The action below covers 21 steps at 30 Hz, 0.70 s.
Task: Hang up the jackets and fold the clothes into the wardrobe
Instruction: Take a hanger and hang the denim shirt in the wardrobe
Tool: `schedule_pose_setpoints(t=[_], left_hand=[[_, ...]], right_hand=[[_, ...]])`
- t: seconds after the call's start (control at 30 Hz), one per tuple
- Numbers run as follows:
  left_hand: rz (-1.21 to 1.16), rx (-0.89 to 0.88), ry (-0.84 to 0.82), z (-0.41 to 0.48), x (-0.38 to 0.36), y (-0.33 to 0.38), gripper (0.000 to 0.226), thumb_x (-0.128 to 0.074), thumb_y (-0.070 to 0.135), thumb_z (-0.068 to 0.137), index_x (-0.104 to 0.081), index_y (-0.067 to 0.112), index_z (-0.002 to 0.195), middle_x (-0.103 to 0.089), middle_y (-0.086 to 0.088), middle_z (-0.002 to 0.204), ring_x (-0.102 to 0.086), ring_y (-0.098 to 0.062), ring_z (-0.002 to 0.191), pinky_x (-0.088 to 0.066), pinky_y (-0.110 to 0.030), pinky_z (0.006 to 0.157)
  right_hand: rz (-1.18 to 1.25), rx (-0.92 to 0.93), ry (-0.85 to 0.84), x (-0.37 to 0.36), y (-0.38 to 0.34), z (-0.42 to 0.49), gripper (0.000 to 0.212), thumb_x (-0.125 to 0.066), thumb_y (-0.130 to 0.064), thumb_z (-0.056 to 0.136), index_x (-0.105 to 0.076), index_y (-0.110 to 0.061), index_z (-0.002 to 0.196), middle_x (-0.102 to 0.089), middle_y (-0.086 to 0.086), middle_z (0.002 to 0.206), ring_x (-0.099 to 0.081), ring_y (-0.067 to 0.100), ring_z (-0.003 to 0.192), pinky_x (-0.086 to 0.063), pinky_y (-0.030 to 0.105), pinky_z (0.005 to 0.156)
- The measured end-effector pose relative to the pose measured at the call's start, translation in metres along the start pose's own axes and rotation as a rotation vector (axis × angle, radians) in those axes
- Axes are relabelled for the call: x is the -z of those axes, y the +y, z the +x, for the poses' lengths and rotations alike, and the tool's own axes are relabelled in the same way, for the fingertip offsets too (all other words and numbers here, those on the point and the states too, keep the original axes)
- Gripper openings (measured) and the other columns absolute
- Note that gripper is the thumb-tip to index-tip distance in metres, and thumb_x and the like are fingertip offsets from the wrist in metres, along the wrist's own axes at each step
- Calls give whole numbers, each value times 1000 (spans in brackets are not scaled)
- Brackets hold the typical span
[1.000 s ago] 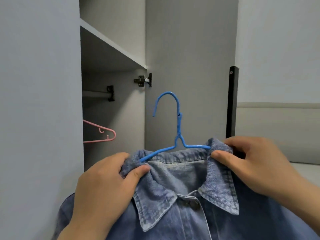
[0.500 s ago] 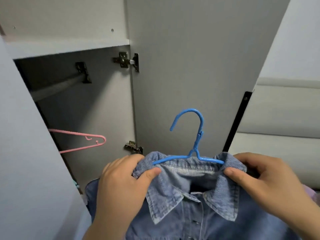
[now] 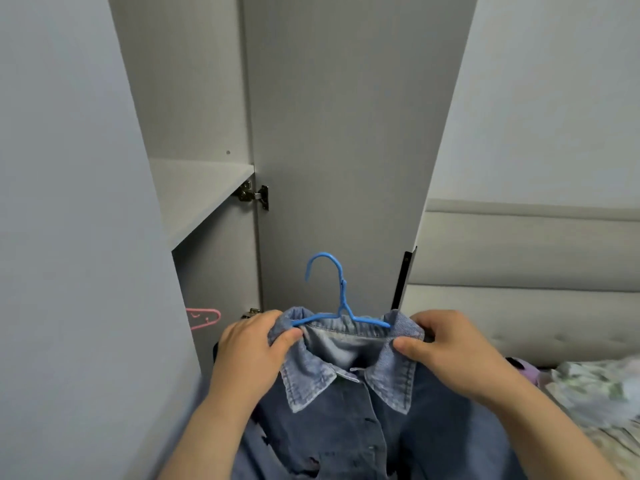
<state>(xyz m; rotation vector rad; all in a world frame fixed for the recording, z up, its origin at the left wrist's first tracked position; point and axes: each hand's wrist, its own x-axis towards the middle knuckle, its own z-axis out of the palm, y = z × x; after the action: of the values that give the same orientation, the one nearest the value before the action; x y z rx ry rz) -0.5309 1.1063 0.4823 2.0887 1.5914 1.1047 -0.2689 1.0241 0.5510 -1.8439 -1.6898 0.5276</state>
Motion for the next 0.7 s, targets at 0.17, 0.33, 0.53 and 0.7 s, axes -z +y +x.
schedule_pose_setpoints(t=[0.17, 0.33, 0.53, 0.7], left_hand=[[-19, 34, -21, -3, 7, 0, 16, -59, 46, 86, -63, 31, 89, -63, 13, 79, -58, -13, 81, -51, -40, 74], [-32, 75, 43, 8, 3, -12, 13, -61, 42, 86, -63, 30, 89, -62, 15, 80, -58, -11, 82, -49, -37, 75], [-15, 77, 59, 27, -16, -18, 13, -57, 47, 88, -57, 37, 96, -56, 25, 88, -52, -2, 90, -40, -23, 76], [-1, 104, 28, 47, -32, -30, 36, -45, 61, 81, -60, 35, 101, -60, 25, 95, -54, 5, 91, -46, -20, 78]], right_hand=[[-20, 4, 51, -4, -7, -1, 30, -74, -31, 82, -61, -9, 68, -52, -5, 56, -40, 4, 49, -33, 25, 51], [-8, 4, 6, -14, -8, 11, 32, -72, -36, 82, -63, -7, 73, -58, 6, 62, -41, 3, 53, -38, 29, 55], [-59, 5, -7, -12, -3, 36, 30, -72, -39, 81, -64, -12, 70, -62, 3, 63, -48, 5, 53, -41, 27, 55], [-45, 17, -39, -18, 4, 70, 25, -75, -39, 78, -68, -17, 69, -67, -7, 67, -59, 6, 60, -46, 25, 59]])
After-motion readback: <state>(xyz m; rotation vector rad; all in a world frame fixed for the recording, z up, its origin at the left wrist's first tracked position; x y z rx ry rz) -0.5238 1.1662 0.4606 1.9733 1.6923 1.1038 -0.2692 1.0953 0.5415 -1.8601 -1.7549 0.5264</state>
